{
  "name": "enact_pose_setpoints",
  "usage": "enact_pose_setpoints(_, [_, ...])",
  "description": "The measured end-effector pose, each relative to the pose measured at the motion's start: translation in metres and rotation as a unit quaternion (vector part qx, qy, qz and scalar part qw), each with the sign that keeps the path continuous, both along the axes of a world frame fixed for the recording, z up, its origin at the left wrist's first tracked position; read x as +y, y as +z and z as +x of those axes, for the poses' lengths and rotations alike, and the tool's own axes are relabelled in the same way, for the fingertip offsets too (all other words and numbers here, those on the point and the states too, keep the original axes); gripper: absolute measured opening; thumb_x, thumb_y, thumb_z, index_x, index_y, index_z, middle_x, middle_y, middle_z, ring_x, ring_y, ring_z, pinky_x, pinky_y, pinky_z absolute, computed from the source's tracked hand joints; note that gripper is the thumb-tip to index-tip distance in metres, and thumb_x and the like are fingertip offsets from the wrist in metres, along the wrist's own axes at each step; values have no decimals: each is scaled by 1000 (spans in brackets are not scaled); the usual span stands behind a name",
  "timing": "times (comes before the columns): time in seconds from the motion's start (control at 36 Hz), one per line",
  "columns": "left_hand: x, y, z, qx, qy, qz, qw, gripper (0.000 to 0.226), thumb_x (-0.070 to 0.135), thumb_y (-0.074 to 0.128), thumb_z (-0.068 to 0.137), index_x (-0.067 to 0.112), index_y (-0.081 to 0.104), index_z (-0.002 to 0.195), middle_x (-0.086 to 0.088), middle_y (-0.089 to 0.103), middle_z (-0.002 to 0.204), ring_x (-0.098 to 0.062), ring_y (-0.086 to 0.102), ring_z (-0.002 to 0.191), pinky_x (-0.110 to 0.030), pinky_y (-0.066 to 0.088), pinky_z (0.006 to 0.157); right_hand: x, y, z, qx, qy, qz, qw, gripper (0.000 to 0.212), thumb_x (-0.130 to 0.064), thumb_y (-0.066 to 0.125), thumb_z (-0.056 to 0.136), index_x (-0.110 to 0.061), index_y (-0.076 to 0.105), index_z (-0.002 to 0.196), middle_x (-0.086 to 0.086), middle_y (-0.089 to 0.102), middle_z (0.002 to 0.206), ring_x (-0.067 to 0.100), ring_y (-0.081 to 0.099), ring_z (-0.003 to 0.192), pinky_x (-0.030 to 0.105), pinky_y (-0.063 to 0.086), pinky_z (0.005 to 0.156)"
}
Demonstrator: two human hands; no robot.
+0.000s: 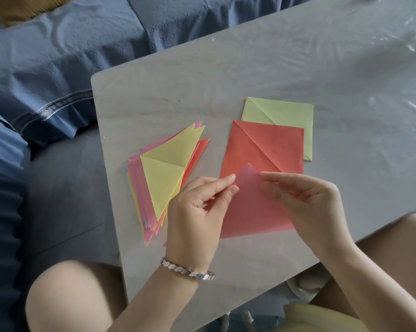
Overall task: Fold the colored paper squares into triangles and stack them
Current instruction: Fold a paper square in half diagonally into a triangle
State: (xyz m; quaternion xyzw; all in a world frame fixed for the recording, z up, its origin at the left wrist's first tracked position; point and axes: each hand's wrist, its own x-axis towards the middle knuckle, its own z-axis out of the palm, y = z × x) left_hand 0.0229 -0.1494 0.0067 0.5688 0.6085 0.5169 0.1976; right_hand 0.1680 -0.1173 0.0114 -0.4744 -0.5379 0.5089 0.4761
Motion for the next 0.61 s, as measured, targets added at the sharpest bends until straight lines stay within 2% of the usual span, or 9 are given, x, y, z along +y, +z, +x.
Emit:
enact_pose_setpoints(0.11, [1,0,-1,0,0,2,1000,22,17,65,76,25,67,96,17,61,75,5,51,62,-4,37,60,0,0,0,12,0,-5,1000,16,-14,68,65,-24,70,78,-20,70,67,-8,64,67,5,45,64])
enact_pose_setpoints(0.25, [1,-2,-2,-2,6,3,1000,19,16,66,75,26,68,92,16,64,77,-1,57,66,-6,41,61,1,-3,1,5,5,-7,1000,18,-8,70,69,-24,71,76,-19,70,68,-7,64,67,6,45,64])
enact_pose_setpoints(0.39, [-1,-6,-3,-4,23,-48,999,21,14,71,75,33,67,82,21,65,74,-1,62,69,-4,43,63,3,-7,3,-24,30,4,999,15,-21,70,64,-32,71,73,-17,71,71,-3,65,69,8,47,67])
enact_pose_setpoints(0.44, [-1,-6,-3,-13,19,-85,996,35,7,73,75,40,63,80,21,64,71,2,62,67,-3,44,64,6,-8,6,-61,55,15,997,24,-14,73,69,-38,72,72,-18,71,73,0,66,72,10,49,69])
enact_pose_setpoints(0.5, [0,-5,-3,-31,-5,-120,992,38,6,73,74,41,61,85,15,66,70,2,61,65,-6,45,65,10,-8,10,-120,102,25,987,31,-7,72,74,-38,72,73,-19,71,76,1,66,75,9,48,71])
enact_pose_setpoints(0.56, [1,-3,-4,-39,-29,-154,987,34,8,74,74,36,63,90,13,66,69,2,60,64,-7,46,65,14,-6,13,-168,164,36,971,31,-7,71,77,-38,71,76,-23,70,79,-4,65,77,6,45,71])
enact_pose_setpoints(0.61, [3,-1,-3,-39,-53,-183,981,21,10,74,73,26,71,86,16,65,62,4,60,59,-7,45,62,20,-4,17,-217,220,58,949,27,-11,71,77,-39,72,80,-27,69,81,-8,63,78,4,43,72])
